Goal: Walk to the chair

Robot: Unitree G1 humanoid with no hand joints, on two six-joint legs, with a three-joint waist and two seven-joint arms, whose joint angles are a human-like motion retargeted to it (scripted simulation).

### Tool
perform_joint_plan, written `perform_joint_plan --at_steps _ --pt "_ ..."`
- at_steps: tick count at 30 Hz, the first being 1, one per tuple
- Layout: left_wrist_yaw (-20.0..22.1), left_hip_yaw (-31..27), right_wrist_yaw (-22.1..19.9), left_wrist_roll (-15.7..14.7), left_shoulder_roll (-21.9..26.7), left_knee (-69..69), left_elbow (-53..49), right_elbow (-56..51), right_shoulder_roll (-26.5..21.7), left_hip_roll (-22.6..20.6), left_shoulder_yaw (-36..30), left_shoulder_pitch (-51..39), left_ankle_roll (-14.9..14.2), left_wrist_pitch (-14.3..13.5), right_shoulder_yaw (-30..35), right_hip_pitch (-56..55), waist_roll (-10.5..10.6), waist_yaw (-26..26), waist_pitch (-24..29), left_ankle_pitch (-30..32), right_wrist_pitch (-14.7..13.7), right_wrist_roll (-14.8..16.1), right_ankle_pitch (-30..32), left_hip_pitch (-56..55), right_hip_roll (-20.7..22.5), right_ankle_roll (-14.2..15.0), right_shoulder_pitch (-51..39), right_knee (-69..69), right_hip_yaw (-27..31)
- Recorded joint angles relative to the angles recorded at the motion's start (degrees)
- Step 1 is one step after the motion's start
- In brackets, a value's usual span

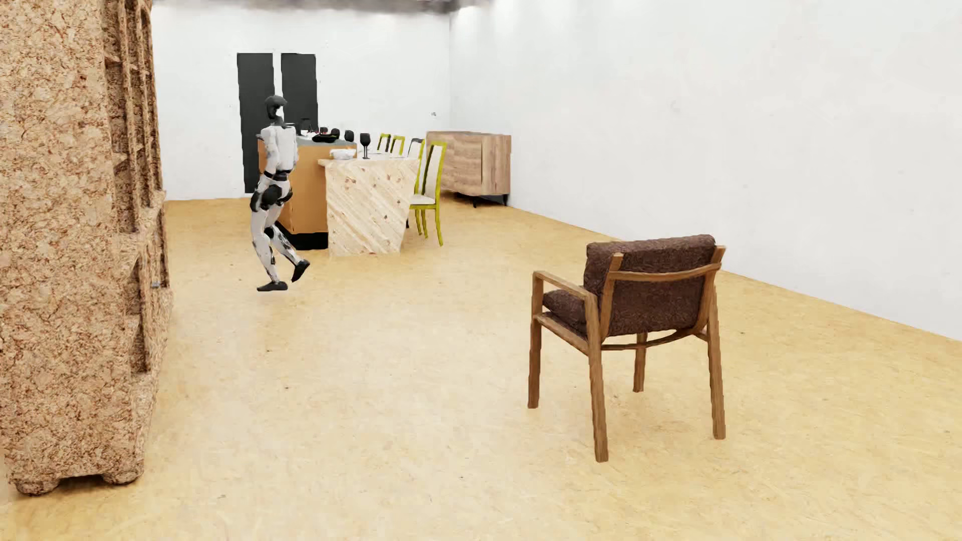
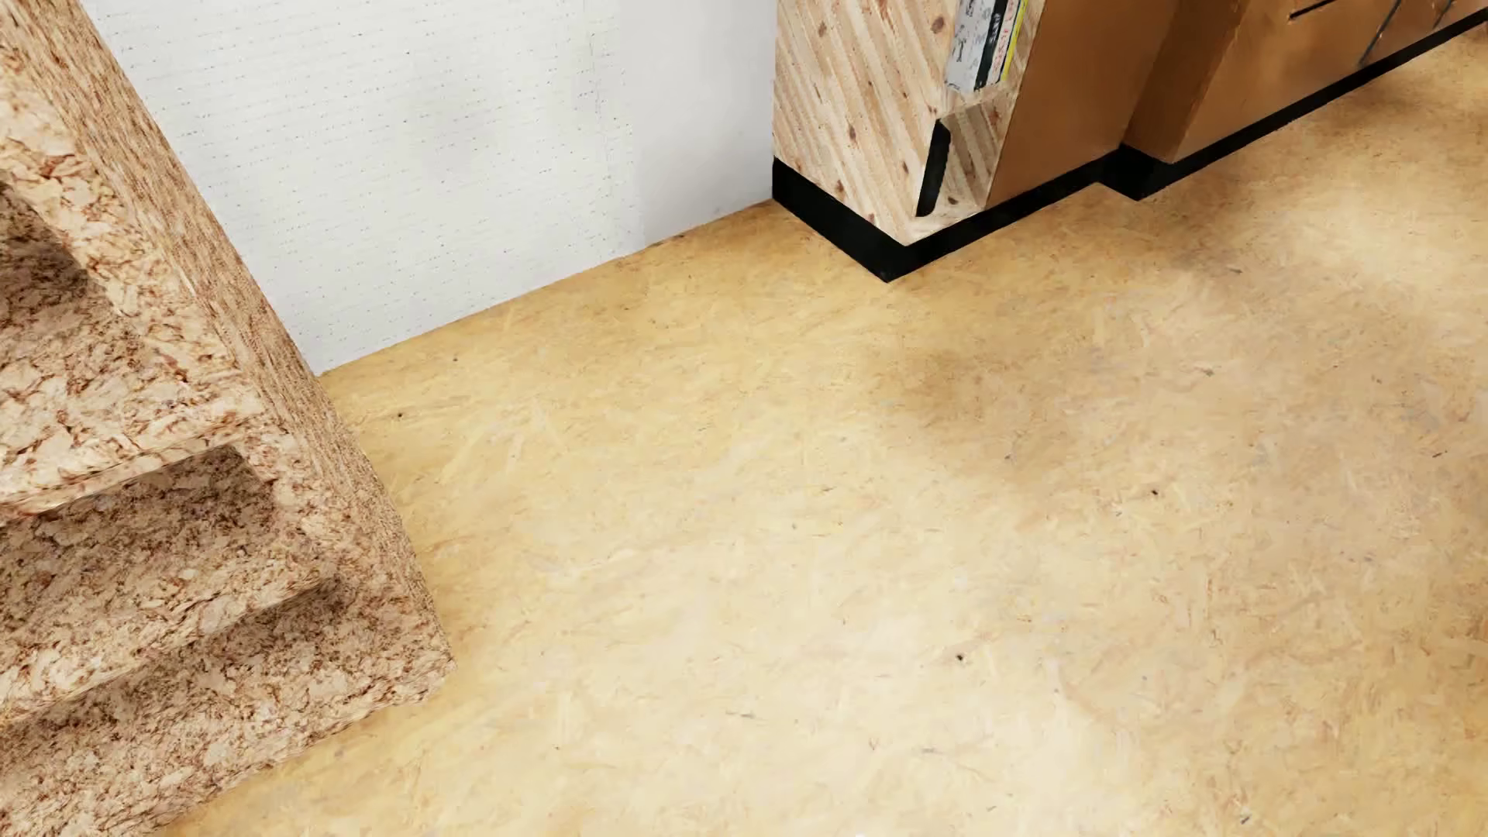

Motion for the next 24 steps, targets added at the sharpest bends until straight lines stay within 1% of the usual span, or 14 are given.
perform_joint_plan --at_steps 1,2,4,5,6,8,9,10,12,14,16,18,21,24 --pt "0.0 -1.0 0.8 -0.8 0.7 -1.4 -1.3 0.9 -0.3 -0.6 0.0 -1.2 -0.5 -1.0 -2.1 -2.3 0.0 -0.7 -0.1 -1.0 -0.1 2.2 -1.0 2.4 -0.5 -0.6 1.9 -6.1 -1.3" --pt "0.5 -1.9 2.8 -1.7 1.5 -2.3 -2.9 1.7 -1.2 -1.1 0.0 -2.3 -0.9 -2.5 -2.6 -3.8 0.0 -1.3 -0.3 -2.0 -0.5 2.9 -1.7 4.4 -0.7 -1.1 3.6 -14.5 -3.0" --pt "1.5 -3.9 7.8 -4.0 3.0 -3.7 -6.7 3.6 -4.1 -1.8 -0.2 -3.8 -1.8 -4.5 -1.1 -4.0 0.1 -2.2 -0.8 -3.9 -2.7 0.5 1.5 7.6 0.0 -0.5 6.4 -37.8 -7.2" --pt "1.8 -4.9 10.2 -5.1 3.4 -3.5 -8.6 4.6 -5.3 -1.8 0.0 -4.1 -2.2 -4.9 -0.3 -3.5 0.3 -2.6 -1.0 -4.5 -3.8 -1.5 4.4 8.9 2.6 1.5 7.4 -50.0 -5.7" --pt "2.2 -6.2 12.5 -6.4 3.6 -1.6 -9.9 5.5 -5.9 -1.8 0.2 -4.5 -2.5 -4.8 0.4 -3.5 0.6 -2.9 -1.0 -5.1 -4.2 -3.9 6.8 9.5 6.1 3.7 8.1 -58.7 0.6" --pt "2.3 -8.1 15.5 -8.1 4.1 9.1 -10.9 6.9 -5.9 -0.4 0.4 -4.4 -2.1 -3.9 1.7 -4.0 1.3 -3.0 -0.6 -4.3 -4.8 -8.4 10.2 8.9 12.5 7.3 8.9 -59.4 13.9" --pt "1.7 -8.8 16.2 -8.0 4.6 15.7 -10.6 7.3 -5.3 0.9 -0.1 -4.3 -1.5 -3.3 1.9 -4.0 1.8 -2.7 -0.3 -2.5 -5.7 -9.9 11.9 8.4 14.4 4.3 9.1 -53.9 15.3" --pt "0.7 -9.5 16.0 -7.3 5.3 21.5 -9.8 7.3 -4.4 2.6 -1.0 -4.4 -0.5 -2.7 1.7 -4.0 2.3 -2.4 0.0 0.2 -6.2 -10.9 9.4 7.9 15.2 0.0 9.0 -48.2 13.3" --pt "0.3 -9.8 12.6 -3.0 5.2 32.9 -6.9 7.0 -2.5 6.4 -3.3 -4.5 0.2 -0.5 -0.2 -1.5 3.8 -2.2 0.6 7.9 -4.8 -12.5 2.6 5.5 14.7 -1.5 7.4 -41.3 9.1" --pt "0.7 -5.7 8.8 -0.3 3.4 37.5 -4.3 5.8 -1.0 12.6 -3.1 -3.2 -0.2 1.4 -1.4 2.6 5.3 -1.8 0.4 17.4 -4.1 -13.2 0.7 4.1 14.3 -2.2 3.7 -42.2 6.1" --pt "1.2 2.4 7.8 -0.7 1.8 35.1 -4.1 4.4 -1.0 18.9 -1.5 0.1 0.2 1.1 -1.3 5.3 6.7 -0.7 -0.5 23.5 -6.5 -11.8 0.9 6.9 14.6 -2.9 -2.0 -44.7 4.8" --pt "1.8 8.8 7.8 -1.1 1.5 31.3 -4.5 0.8 -2.4 22.2 -0.3 2.2 1.1 0.8 -0.1 6.6 7.7 0.4 -1.2 23.8 -9.5 -9.8 0.8 10.0 14.4 -3.1 -7.9 -46.5 3.3" --pt "1.3 9.3 3.6 -0.8 2.8 26.5 -3.3 -8.2 -6.0 22.1 -0.6 0.7 2.6 0.4 1.0 7.1 8.4 1.2 -1.6 18.7 -11.0 -6.2 0.1 9.6 11.9 -3.0 -12.6 -49.3 -2.4" --pt "1.9 7.2 1.4 -1.4 3.5 20.9 -4.3 -14.6 -9.6 20.3 -0.9 -2.5 0.4 -1.4 -1.8 7.6 7.9 1.2 -1.8 11.7 -9.6 0.5 1.2 6.6 6.8 -2.2 -12.6 -53.6 -11.7"
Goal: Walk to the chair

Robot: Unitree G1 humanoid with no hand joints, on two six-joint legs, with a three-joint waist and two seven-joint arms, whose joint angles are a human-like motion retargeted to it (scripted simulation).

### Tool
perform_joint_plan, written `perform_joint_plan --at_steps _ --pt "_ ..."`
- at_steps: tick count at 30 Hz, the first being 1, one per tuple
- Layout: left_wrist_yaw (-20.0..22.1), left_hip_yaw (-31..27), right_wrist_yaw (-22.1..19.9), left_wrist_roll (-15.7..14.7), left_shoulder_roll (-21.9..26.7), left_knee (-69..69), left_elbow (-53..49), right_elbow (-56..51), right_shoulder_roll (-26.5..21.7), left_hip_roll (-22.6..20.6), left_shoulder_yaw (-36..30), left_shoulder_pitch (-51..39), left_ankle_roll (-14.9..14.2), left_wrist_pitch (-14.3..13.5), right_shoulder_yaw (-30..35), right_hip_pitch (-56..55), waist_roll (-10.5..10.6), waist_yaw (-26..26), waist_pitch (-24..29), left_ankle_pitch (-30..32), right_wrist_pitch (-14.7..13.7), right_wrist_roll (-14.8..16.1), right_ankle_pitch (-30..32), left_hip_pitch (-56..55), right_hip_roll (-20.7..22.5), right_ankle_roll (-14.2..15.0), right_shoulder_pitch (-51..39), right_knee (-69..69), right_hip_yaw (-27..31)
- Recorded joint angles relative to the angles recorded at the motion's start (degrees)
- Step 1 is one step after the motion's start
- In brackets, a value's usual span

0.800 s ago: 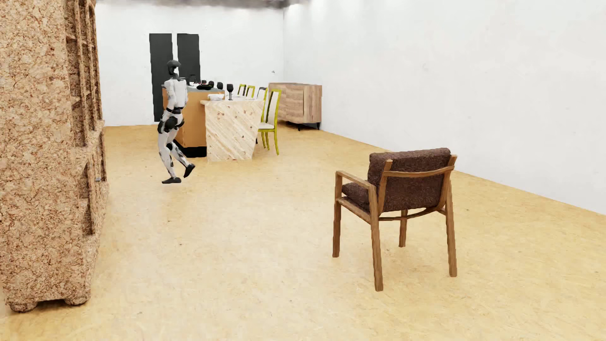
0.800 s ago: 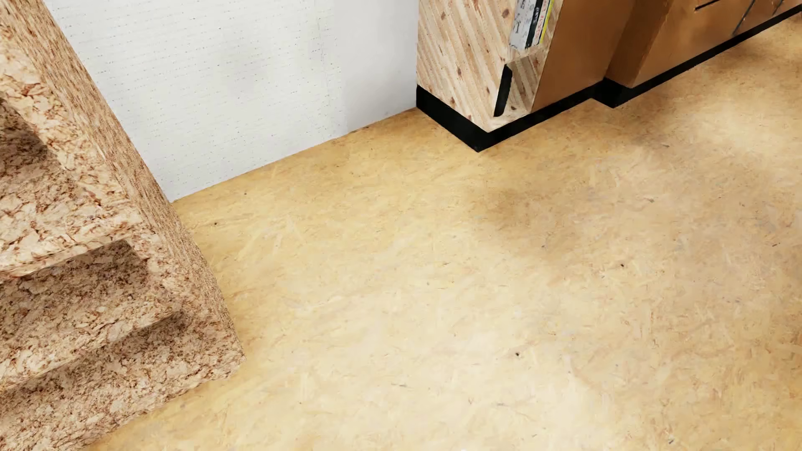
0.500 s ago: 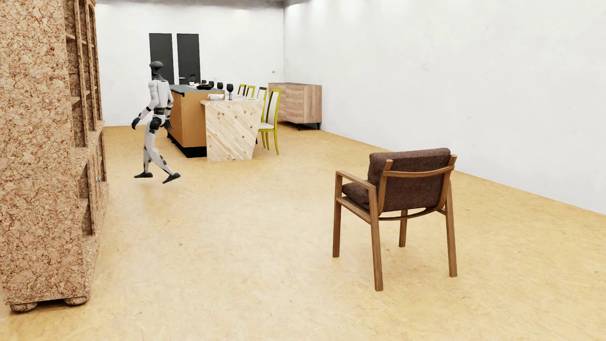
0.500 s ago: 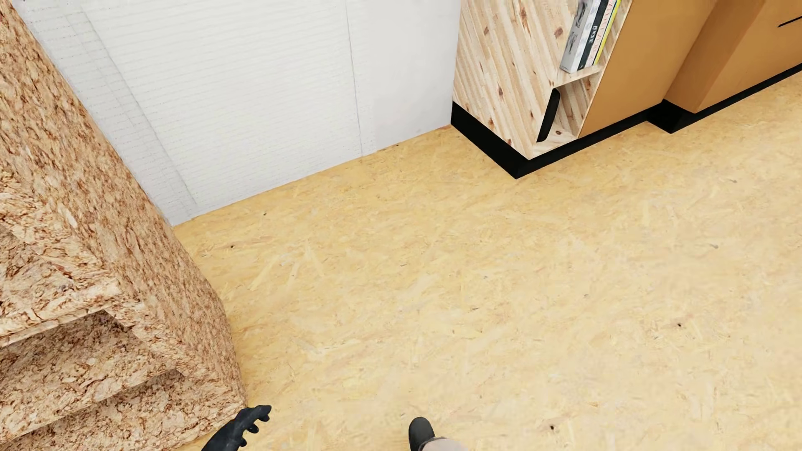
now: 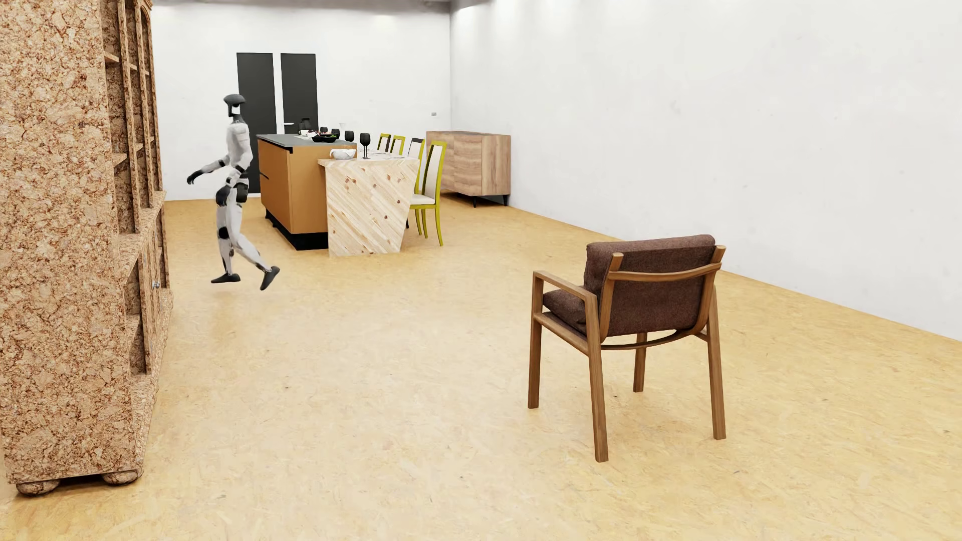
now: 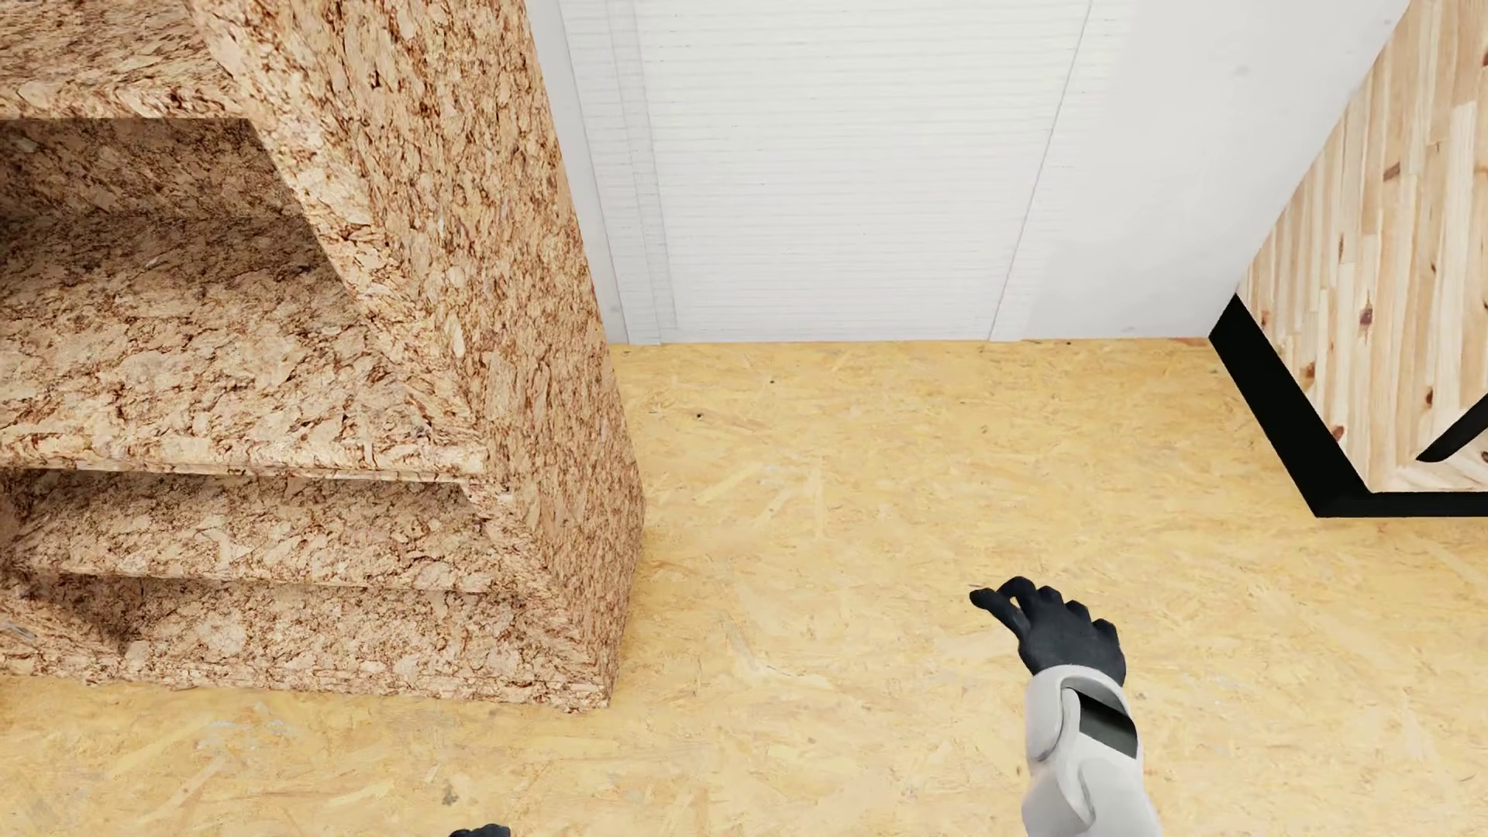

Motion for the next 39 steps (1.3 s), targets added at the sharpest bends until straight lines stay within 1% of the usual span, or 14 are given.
perform_joint_plan --at_steps 3,6,8,10,12,14,16,18,23,27,29,33,35,39 --pt "0.4 2.2 0.4 -0.9 0.4 -6.4 -4.4 -1.7 -4.0 0.1 -2.1 -1.3 -4.7 -2.9 -0.3 0.6 -1.4 -1.1 -0.2 -6.8 2.5 2.3 1.7 -2.7 -7.8 1.4 3.9 -1.8 -12.2" --pt "0.4 35.9 2.7 -1.0 0.8 -14.6 -8.0 0.7 -6.7 9.8 -4.4 -1.4 0.4 -4.3 3.1 2.7 -2.0 -3.4 -0.7 -9.3 2.4 -0.1 4.4 3.8 -15.4 3.4 8.6 -3.1 -26.3" --pt "0.0 45.4 5.3 0.3 1.6 -16.6 -9.5 3.2 -6.8 9.5 -7.1 -1.7 -2.9 -4.9 5.6 5.5 -1.7 -3.4 -0.5 -11.1 1.4 -1.9 7.2 3.7 -18.9 5.0 11.4 -4.7 -34.8" --pt "-1.0 38.1 6.6 1.7 2.4 -16.1 -9.8 4.8 -6.4 6.0 -11.7 -3.0 -7.7 -6.4 6.1 9.6 -1.4 -2.2 -0.1 -15.0 0.9 -3.8 9.9 -0.7 -22.2 6.6 14.7 -6.5 -41.7" --pt "-1.9 31.0 4.9 2.8 2.7 -15.2 -9.7 4.9 -3.1 0.9 -16.6 -4.9 -5.6 -7.5 3.8 11.7 -1.6 -1.8 0.3 -18.3 4.0 -4.7 3.7 -4.1 -26.6 6.4 18.0 -4.2 -41.5" --pt "-2.1 23.5 2.8 3.0 3.3 -18.6 -10.9 5.4 3.0 -5.5 -20.3 -5.6 -4.0 -8.4 -0.8 4.4 -2.2 -3.9 1.0 -19.0 6.3 -2.2 -4.9 -4.7 -25.4 -1.5 21.3 6.2 -17.1" --pt "-2.5 15.3 3.5 2.2 4.5 -23.9 -12.9 5.5 8.9 -10.8 -23.6 -6.7 -3.0 -9.3 -3.8 -5.1 -2.5 -6.2 1.1 -17.9 6.2 0.7 -7.1 -3.8 -11.4 2.5 24.7 17.8 11.2" --pt "-3.1 7.1 6.0 1.1 6.5 -27.3 -15.5 4.3 13.2 -14.6 -28.1 -9.2 -2.4 -10.6 -4.3 -10.7 -3.0 -7.3 0.9 -17.6 3.1 1.5 -7.7 -2.7 0.4 4.8 29.1 24.4 20.6" --pt "-2.0 -13.0 13.5 4.5 9.4 -32.5 -19.3 7.3 14.7 -22.6 -36.2 -16.9 -0.9 -10.4 -0.3 -21.6 -4.7 -8.6 1.4 -19.2 -2.9 -2.1 -1.8 3.2 2.7 1.6 33.9 13.3 6.0" --pt "-1.9 -24.1 17.8 4.9 5.5 -34.9 -19.8 12.1 6.8 -23.6 -30.8 -11.6 -0.1 -8.0 2.7 -22.5 -3.7 -8.5 2.3 -18.1 -2.1 -11.6 4.1 11.8 10.6 3.1 31.9 -6.5 25.6" --pt "-3.0 -26.9 17.2 6.9 5.7 -29.3 -18.6 15.7 4.3 -23.0 -28.6 -7.9 0.5 -6.7 -0.8 -22.1 -3.2 -7.7 2.6 -15.0 1.2 -12.4 7.9 14.6 8.3 0.7 29.6 2.2 21.4" --pt "-4.4 -24.9 15.9 6.0 4.3 6.1 -5.9 19.4 -0.2 -17.9 -18.3 -2.6 -3.9 1.5 -2.8 -15.9 -0.8 -6.5 3.3 5.3 1.5 -18.0 -3.7 2.4 6.1 -1.2 21.6 13.8 14.9" --pt "-4.2 -22.5 11.6 4.7 4.5 20.5 1.1 18.5 -0.4 -13.8 -13.8 -1.8 -2.2 5.1 -4.6 -8.9 0.2 -5.4 3.3 2.1 -0.9 -16.3 -7.0 -9.1 6.5 -1.6 15.9 10.5 12.0" --pt "-5.9 -15.1 8.4 3.4 7.4 18.6 3.1 12.4 -1.7 -9.4 -9.4 3.6 -1.0 1.8 1.3 4.3 0.3 -1.7 2.3 1.1 -6.3 -13.6 -10.7 -25.2 9.8 -2.4 3.1 2.1 11.0"
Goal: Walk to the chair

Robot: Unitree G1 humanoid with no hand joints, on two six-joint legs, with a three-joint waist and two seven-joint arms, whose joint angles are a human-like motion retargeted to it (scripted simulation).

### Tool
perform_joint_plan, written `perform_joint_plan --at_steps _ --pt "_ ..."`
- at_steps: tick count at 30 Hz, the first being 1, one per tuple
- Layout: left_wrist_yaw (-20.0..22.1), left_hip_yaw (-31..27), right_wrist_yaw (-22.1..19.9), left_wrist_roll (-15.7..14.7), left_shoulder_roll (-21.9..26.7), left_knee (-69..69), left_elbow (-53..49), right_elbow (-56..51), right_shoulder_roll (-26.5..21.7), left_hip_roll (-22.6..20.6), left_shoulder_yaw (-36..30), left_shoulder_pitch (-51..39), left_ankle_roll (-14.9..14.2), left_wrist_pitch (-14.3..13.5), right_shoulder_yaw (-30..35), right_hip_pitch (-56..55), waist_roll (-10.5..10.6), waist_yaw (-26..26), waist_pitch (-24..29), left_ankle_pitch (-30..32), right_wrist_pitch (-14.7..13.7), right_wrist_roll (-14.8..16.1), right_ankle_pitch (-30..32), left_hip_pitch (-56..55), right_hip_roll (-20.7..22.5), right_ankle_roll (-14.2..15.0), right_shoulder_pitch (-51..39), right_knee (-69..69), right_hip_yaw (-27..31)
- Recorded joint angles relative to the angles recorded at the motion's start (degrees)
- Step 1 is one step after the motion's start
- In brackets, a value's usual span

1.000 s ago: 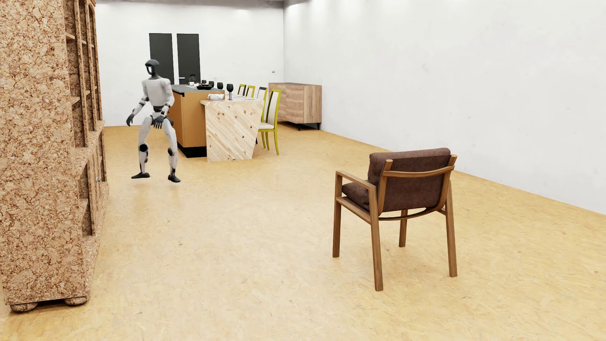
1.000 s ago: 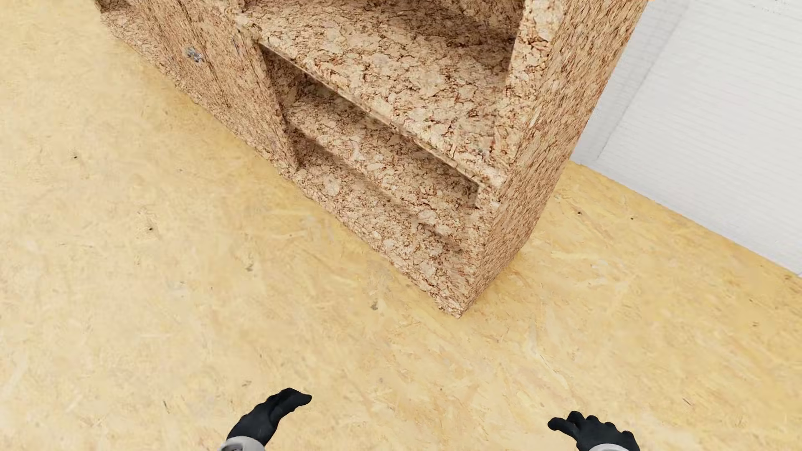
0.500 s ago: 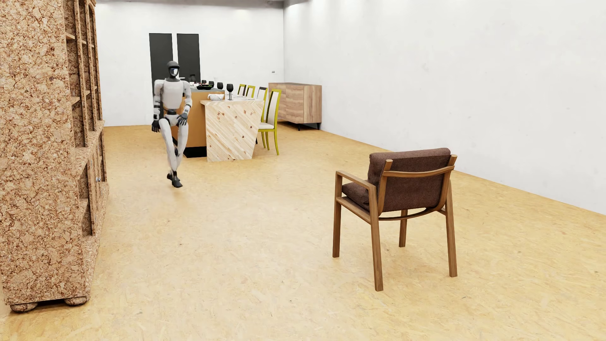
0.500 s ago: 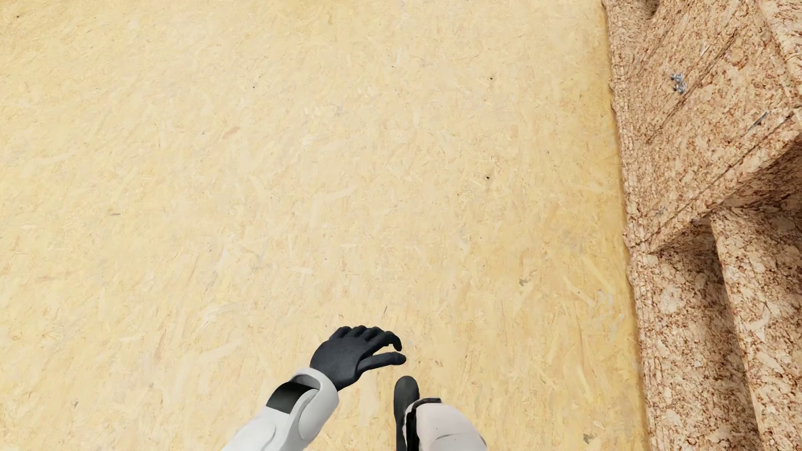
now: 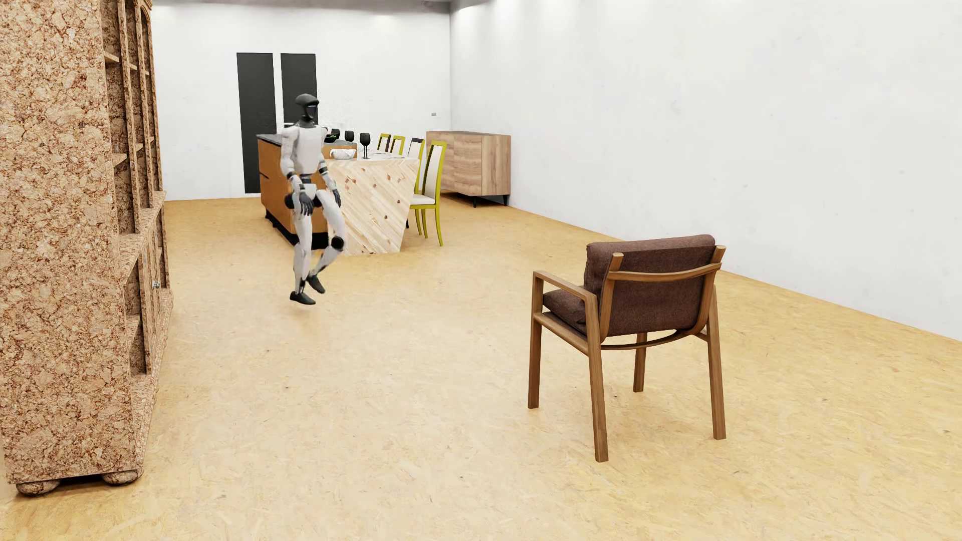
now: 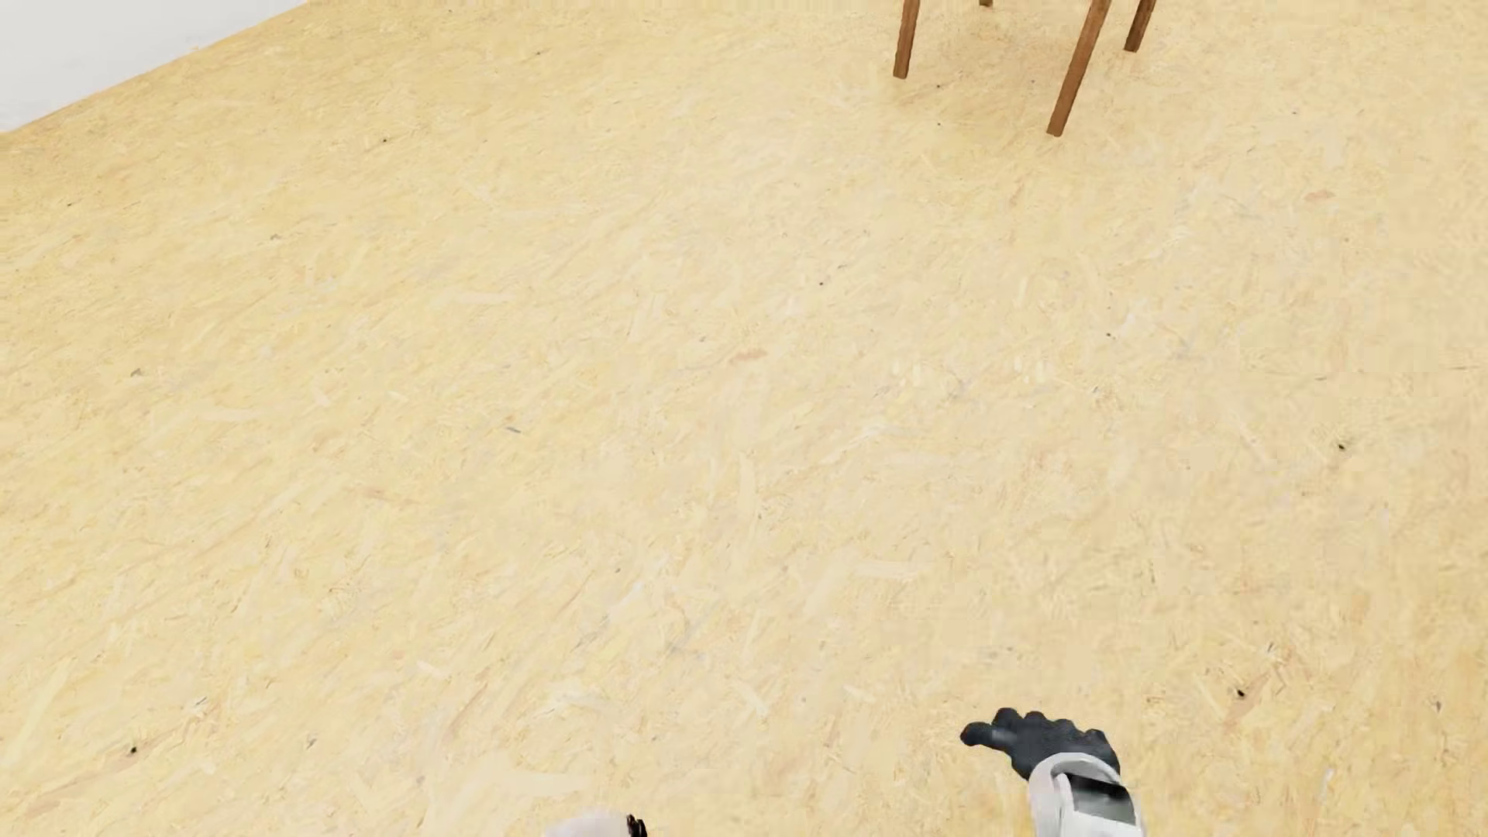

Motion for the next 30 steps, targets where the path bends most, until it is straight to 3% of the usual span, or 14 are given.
perform_joint_plan --at_steps 3,5,7,9,11,13,15,17,19,21,23,25,27,30 --pt "1.5 3.1 -2.9 -2.3 -0.3 -26.2 -3.1 -8.9 -0.5 -3.6 5.4 4.6 -1.4 -1.7 7.4 7.1 -0.5 2.6 -0.9 1.4 -0.6 2.3 -3.4 -5.1 2.4 -0.6 -7.9 -4.0 1.3" --pt "2.5 2.4 -1.5 -3.0 -2.5 -50.7 -5.2 -15.9 0.2 -7.7 8.7 7.2 -2.9 -2.3 11.3 11.4 -0.9 3.4 -1.4 2.1 0.5 9.4 -5.7 -4.1 3.6 -0.6 -11.2 -6.3 2.5" --pt "2.4 4.0 -0.5 -2.0 -4.1 -60.6 -6.7 -23.0 -0.4 -9.4 10.1 9.1 -3.1 -3.4 15.5 15.3 -1.4 3.9 -1.6 1.8 -0.2 16.7 -7.7 -3.2 4.3 -0.4 -12.1 -5.7 3.4" --pt "2.4 1.3 -0.4 -0.3 -5.7 -53.5 -6.3 -28.2 -1.7 -11.5 10.3 9.2 2.9 -3.6 18.3 18.0 -2.5 4.6 -1.5 7.4 -0.2 19.3 -6.0 -3.5 3.2 1.0 -10.0 0.3 3.8" --pt "2.8 2.7 0.5 1.4 -7.6 -42.1 -5.1 -29.7 -1.7 -11.4 11.0 8.5 5.0 -2.9 20.0 15.9 -4.1 5.0 -1.1 4.0 1.3 18.1 2.3 -3.2 0.8 4.0 -5.8 15.3 4.3" --pt "3.5 4.7 1.2 2.1 -9.6 -35.9 -4.9 -26.9 -1.1 -11.1 11.7 7.5 4.2 -3.0 21.8 7.5 -5.7 5.1 -0.6 -3.9 3.5 12.7 13.0 0.1 -2.5 11.4 -2.2 37.5 5.5" --pt "4.4 6.0 -0.4 3.1 -10.1 -36.1 -5.3 -21.1 0.6 -11.5 11.0 5.6 3.1 -4.0 21.6 -2.1 -7.0 4.4 -0.3 -8.7 5.8 6.4 12.9 6.3 -5.7 8.8 1.3 51.6 6.5" --pt "4.3 5.2 -3.2 4.5 -8.9 -38.9 -6.3 -14.1 4.3 -12.5 8.9 2.4 2.0 -5.6 16.1 -10.3 -7.7 2.9 -0.2 -11.5 8.9 7.3 11.8 13.1 -10.8 6.1 6.3 54.7 4.5" --pt "4.3 3.4 -4.9 4.6 -7.6 -41.7 -9.7 -6.8 7.3 -13.9 6.4 -0.3 1.0 -8.0 8.4 -16.7 -7.9 0.9 -0.4 -13.9 12.3 13.2 10.7 18.9 -14.9 4.0 10.5 47.8 1.7" --pt "5.1 2.0 -3.5 2.5 -6.0 -44.4 -13.4 -0.5 7.0 -14.8 5.1 -3.3 0.7 -10.2 4.2 -20.1 -8.0 -0.8 -0.6 -16.3 14.7 15.8 9.5 24.0 -16.7 2.4 13.4 31.3 -2.5" --pt "5.5 1.3 0.5 -0.5 -4.9 -47.9 -17.7 6.0 5.2 -15.3 4.6 -5.0 -0.6 -11.1 4.2 -19.2 -8.0 -1.7 -1.0 -18.0 15.2 13.0 13.3 29.0 -16.2 4.8 15.1 5.8 -9.2" --pt "5.3 1.4 6.7 -3.3 -4.4 -50.5 -19.9 10.1 2.8 -15.6 5.3 -5.5 -1.2 -10.6 7.0 -19.2 -7.7 -2.1 -1.3 -18.6 12.8 6.8 14.6 34.1 -12.4 7.0 16.5 -10.5 -9.7" --pt "4.5 2.7 10.6 -5.7 -4.0 -48.6 -18.4 11.4 1.9 -14.8 6.9 -5.3 -1.8 -7.7 8.3 -19.9 -7.1 -2.3 -1.3 -18.0 9.1 1.7 18.5 37.8 -9.1 1.8 16.4 -8.3 -6.3" --pt "2.6 4.5 8.1 -6.0 -4.2 -33.6 -9.2 10.1 4.3 -11.0 8.4 -3.9 -0.8 -1.4 3.5 -18.8 -5.1 -2.7 -0.9 -7.4 8.3 0.7 15.2 37.4 -7.7 -2.5 15.1 3.8 -4.8"
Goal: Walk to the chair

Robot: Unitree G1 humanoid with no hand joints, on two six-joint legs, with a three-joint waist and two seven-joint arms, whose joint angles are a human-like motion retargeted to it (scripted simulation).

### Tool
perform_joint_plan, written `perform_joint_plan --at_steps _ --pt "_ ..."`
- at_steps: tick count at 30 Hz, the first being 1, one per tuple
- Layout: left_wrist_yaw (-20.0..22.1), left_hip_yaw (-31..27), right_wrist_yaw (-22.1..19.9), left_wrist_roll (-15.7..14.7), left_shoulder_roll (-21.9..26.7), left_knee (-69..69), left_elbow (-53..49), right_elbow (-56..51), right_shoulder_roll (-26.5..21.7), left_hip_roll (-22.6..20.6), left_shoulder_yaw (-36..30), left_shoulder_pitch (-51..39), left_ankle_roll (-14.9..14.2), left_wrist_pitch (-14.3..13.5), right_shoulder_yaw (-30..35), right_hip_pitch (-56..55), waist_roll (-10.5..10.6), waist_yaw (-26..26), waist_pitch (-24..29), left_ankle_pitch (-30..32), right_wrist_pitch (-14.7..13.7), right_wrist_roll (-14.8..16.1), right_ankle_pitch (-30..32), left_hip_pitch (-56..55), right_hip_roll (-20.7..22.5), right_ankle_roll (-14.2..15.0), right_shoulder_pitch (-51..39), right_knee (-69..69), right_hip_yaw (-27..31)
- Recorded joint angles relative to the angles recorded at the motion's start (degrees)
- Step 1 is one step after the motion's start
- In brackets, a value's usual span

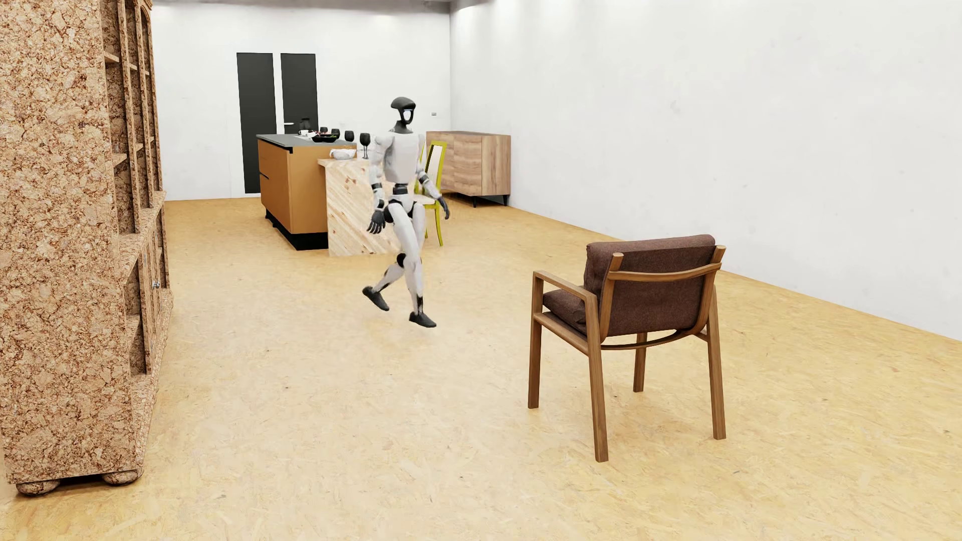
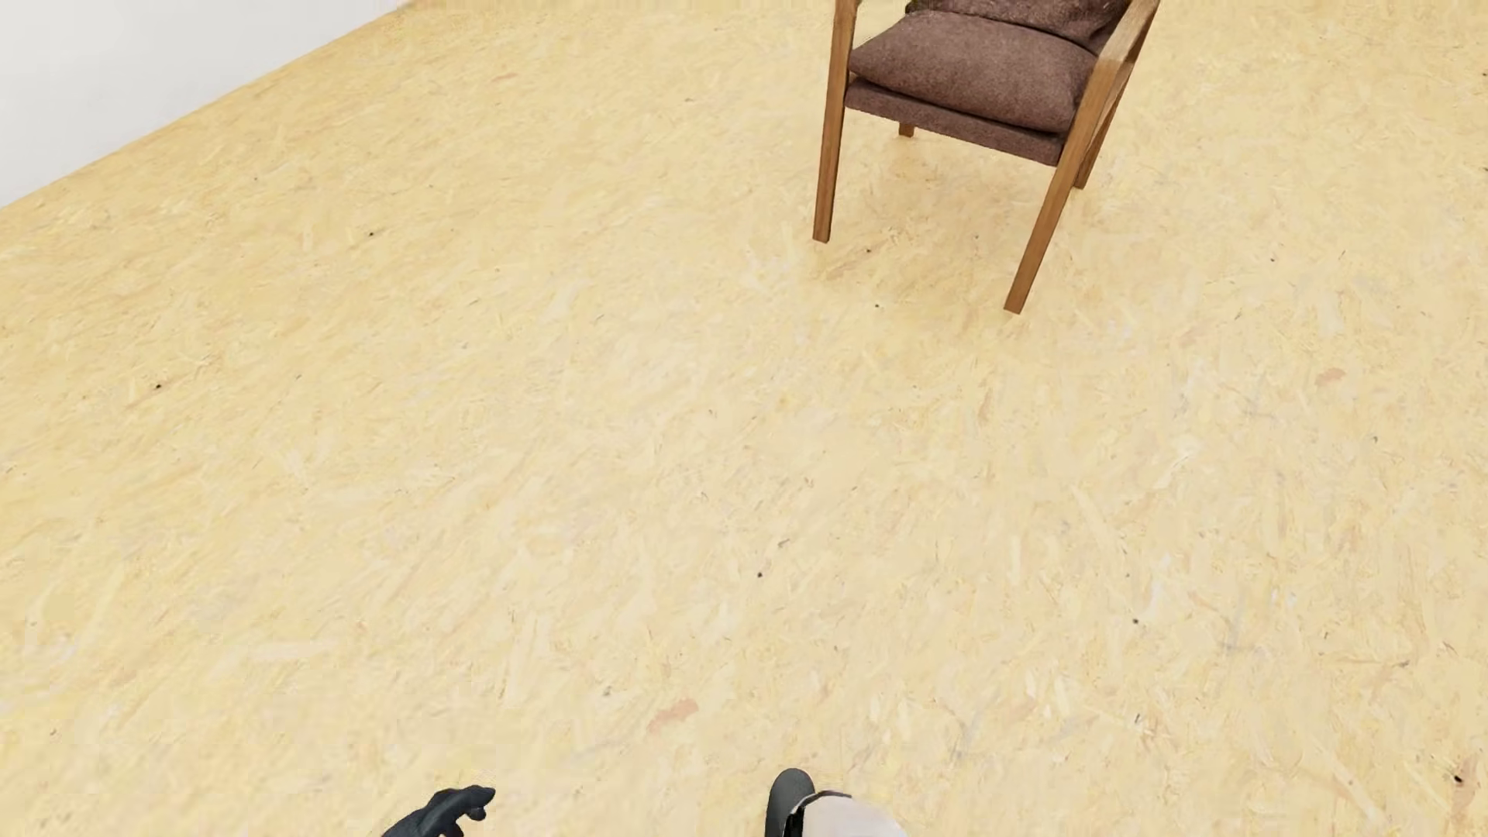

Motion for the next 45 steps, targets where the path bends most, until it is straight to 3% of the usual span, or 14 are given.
perform_joint_plan --at_steps 3,7,13,15,17,21,23,26,29,31,34,38,41,45 --pt "-3.3 2.6 -5.0 3.8 -0.9 26.6 10.8 -1.1 3.2 8.9 -1.1 2.1 -0.6 4.7 -1.5 5.9 2.5 0.8 0.2 12.1 -0.4 -1.1 -6.3 -12.6 3.3 1.2 -5.1 0.5 0.7" --pt "-5.4 1.0 -6.9 5.6 -2.6 35.6 12.2 -5.7 4.7 13.8 -1.2 8.1 0.7 0.8 3.3 15.2 3.9 3.9 0.1 7.3 -4.4 -3.4 -11.4 -31.2 5.9 3.0 -15.4 -3.4 4.2" --pt "-3.9 -8.4 -9.3 3.0 -6.5 -18.4 8.1 -17.1 5.5 11.3 3.7 13.8 -3.0 -0.8 12.6 25.1 2.6 6.4 -1.6 9.1 -9.0 4.8 -21.0 -35.3 4.3 6.7 -24.5 -2.5 10.3" --pt "-4.7 -10.0 -8.9 3.9 -7.0 -20.5 8.7 -19.3 4.1 10.4 3.4 13.6 -9.5 -0.8 15.6 27.0 1.9 6.3 -1.8 14.1 -9.2 5.9 -22.9 -33.4 2.4 8.4 -24.7 2.7 13.1" --pt "-5.1 -7.9 -9.9 5.6 -7.2 -9.9 10.6 -20.6 2.8 8.9 2.9 11.2 -7.5 0.4 15.0 25.5 1.0 5.8 -1.3 11.0 -7.6 7.9 -19.0 -33.7 -0.6 9.2 -21.8 14.8 15.2" --pt "-3.1 -3.0 -17.0 5.6 -6.4 -5.9 8.2 -13.6 4.5 6.3 5.1 6.1 -6.0 1.4 7.5 14.0 -1.4 4.7 -0.6 3.4 1.3 11.2 -7.1 -27.2 -7.5 7.9 -12.6 40.0 13.7" --pt "-2.4 -3.4 -19.4 3.3 -4.1 -6.9 4.0 -7.8 5.7 4.8 5.3 3.7 -5.7 0.2 2.2 10.8 -2.2 3.8 -0.7 2.1 5.2 13.6 -10.8 -24.5 -9.5 8.2 -8.0 39.4 9.9" --pt "-2.1 -4.4 -12.4 -0.2 -0.7 -9.1 -1.5 -0.6 3.9 2.9 6.3 -0.3 -5.7 -2.1 -0.5 12.4 -2.9 3.3 -1.2 0.0 7.1 14.4 -14.4 -20.7 -12.5 9.6 -1.2 18.7 1.2" --pt "-0.1 -5.0 0.2 -3.0 0.4 -12.6 -6.3 4.0 1.2 2.6 8.4 -1.6 -5.9 -3.0 6.1 19.5 -3.2 3.4 -2.0 -0.6 2.1 4.6 -12.9 -16.7 -11.5 10.2 2.4 0.7 -5.0" --pt "4.1 -4.2 3.4 -4.5 -0.8 -15.9 -6.2 3.4 1.1 3.3 10.1 -0.9 -6.1 -2.5 5.7 22.6 -3.0 3.3 -2.4 -0.1 -0.5 0.8 -11.9 -13.5 -9.9 11.0 2.8 -3.5 -5.1" --pt "5.8 -2.4 -1.9 -4.6 -3.5 -20.5 -0.6 -2.1 3.9 4.8 10.6 1.2 -6.6 -0.9 -2.4 25.8 -2.4 2.9 -3.4 0.4 0.3 2.9 -10.7 -9.8 -7.3 11.2 2.1 -8.7 -4.4" --pt "-4.7 0.0 -11.5 3.6 -3.4 -20.9 12.4 -9.5 7.4 6.4 5.2 2.5 -7.0 2.3 -8.3 26.7 -1.6 2.5 -3.7 -0.8 -0.1 7.9 -10.2 -8.2 -5.3 11.3 -1.6 -10.7 -2.4" --pt "-8.9 2.3 -11.4 8.8 -4.1 -20.5 16.3 -15.0 6.9 7.2 4.2 4.0 -7.0 2.5 -5.8 24.7 -1.3 2.6 -3.2 -1.4 -3.6 9.0 -10.6 -8.3 -4.7 11.3 -4.1 -9.1 0.0" --pt "-5.1 3.7 -10.8 7.2 -5.7 -21.1 14.4 -19.9 5.7 7.3 7.8 5.2 -6.8 0.8 -3.7 21.9 -1.2 3.1 -2.3 -1.6 -5.5 10.5 -10.6 -9.6 -4.4 11.4 -3.7 -7.9 1.5"
